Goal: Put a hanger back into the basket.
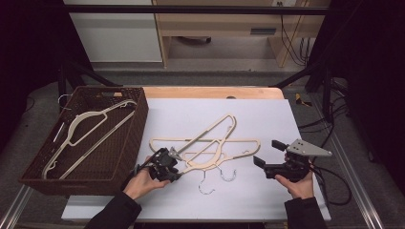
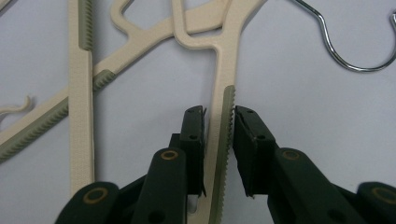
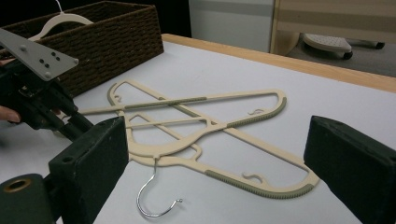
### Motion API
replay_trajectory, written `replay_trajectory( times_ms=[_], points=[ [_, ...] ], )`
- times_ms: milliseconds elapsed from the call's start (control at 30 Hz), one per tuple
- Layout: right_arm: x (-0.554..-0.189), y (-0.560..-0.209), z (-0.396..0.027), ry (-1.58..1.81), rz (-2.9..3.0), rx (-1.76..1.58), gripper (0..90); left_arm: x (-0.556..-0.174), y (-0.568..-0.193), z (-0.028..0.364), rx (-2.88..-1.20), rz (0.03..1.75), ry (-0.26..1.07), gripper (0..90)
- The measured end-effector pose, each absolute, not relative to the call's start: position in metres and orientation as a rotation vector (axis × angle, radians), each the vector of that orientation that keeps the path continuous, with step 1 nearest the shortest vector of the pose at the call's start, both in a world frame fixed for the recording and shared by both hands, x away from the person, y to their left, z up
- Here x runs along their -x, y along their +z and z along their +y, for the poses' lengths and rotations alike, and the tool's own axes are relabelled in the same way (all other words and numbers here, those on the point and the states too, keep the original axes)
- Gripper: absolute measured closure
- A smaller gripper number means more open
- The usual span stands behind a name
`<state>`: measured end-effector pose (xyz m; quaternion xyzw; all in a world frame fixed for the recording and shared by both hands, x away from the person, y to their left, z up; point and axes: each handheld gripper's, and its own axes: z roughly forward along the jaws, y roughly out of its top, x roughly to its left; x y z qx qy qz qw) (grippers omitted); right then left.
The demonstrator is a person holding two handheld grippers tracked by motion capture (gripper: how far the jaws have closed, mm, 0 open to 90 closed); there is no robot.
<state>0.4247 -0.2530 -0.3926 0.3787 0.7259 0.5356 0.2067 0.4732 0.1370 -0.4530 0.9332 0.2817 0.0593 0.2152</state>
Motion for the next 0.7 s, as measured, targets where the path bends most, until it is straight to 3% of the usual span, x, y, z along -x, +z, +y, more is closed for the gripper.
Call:
replay_trajectory(
  times_ms=[333, 700],
  points=[
    [-0.426, -0.397, -0.246, 1.477, 2.052, -1.053, 6.7, -0.466, -0.453, 0.133, -2.609, 0.736, 0.244, 79.0],
    [-0.431, -0.409, -0.23, 1.444, 2.132, -1.031, 6.9, -0.459, -0.437, 0.142, -2.459, 0.74, 0.219, 79.2]
  ],
)
